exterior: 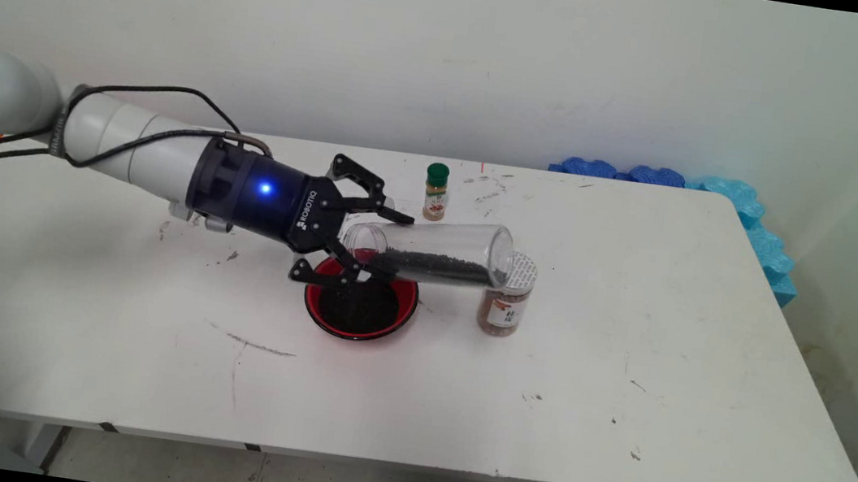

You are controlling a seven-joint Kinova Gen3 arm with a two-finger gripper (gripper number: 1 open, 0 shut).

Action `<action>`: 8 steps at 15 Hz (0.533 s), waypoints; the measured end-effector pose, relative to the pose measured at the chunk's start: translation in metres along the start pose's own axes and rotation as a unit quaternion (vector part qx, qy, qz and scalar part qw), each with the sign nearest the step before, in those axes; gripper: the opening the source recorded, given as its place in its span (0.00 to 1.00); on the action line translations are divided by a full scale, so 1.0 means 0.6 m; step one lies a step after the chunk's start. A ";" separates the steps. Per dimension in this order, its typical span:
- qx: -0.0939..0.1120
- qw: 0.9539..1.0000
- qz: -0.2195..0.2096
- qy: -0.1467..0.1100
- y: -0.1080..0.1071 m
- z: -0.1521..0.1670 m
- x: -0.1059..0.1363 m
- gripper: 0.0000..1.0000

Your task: Pour the black seasoning powder in the red bowl

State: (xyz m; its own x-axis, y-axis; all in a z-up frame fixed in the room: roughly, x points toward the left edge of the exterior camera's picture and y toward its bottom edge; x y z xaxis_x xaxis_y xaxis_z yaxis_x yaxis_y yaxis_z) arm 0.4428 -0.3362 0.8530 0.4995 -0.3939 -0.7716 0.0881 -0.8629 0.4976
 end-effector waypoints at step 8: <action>-0.015 0.999 -0.027 -0.009 0.006 0.000 0.001 0.00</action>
State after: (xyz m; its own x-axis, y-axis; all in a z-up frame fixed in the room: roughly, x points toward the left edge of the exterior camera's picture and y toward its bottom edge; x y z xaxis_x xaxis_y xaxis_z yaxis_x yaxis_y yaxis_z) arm 0.4432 -0.3396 0.8545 0.4780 -0.3536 -0.8041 0.1398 -0.8731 0.4671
